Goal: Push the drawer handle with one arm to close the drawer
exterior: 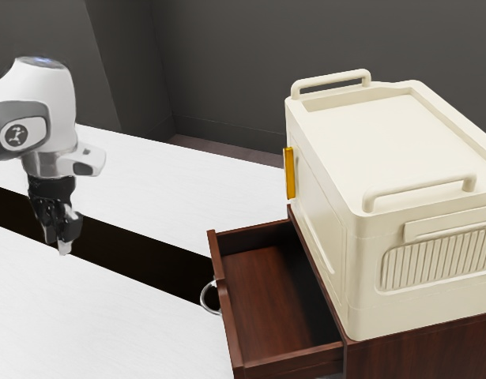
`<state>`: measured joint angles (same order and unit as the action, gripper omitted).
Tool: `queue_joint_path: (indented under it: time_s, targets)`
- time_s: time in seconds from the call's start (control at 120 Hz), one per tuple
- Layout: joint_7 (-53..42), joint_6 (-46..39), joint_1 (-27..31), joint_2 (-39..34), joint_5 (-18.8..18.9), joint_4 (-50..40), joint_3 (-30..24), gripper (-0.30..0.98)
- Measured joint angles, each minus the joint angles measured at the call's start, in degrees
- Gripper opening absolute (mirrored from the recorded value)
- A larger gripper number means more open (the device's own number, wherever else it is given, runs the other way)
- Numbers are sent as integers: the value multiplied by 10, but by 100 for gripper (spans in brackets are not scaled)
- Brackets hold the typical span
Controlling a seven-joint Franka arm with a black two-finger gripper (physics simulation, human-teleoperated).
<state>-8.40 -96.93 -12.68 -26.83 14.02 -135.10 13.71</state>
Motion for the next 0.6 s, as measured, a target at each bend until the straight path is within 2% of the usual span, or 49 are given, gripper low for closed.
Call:
queue_joint_path:
  time_s: [0.133, 0.283, 0.342, 0.417, 0.483, 0.6]
  targets:
    - [-50, -117, -17, -48, 38, -97, -2, 4]
    - [-127, -240, -37, -31, 52, -137, -3, -4]
    - [-150, -270, -47, -19, 37, -139, -3, -6]
    - [-173, -294, -68, -13, -6, -140, -4, -7]
    - [-188, -301, -79, -6, -42, -145, -4, -8]
    - [-208, -308, -113, 10, -82, -151, -9, -9]
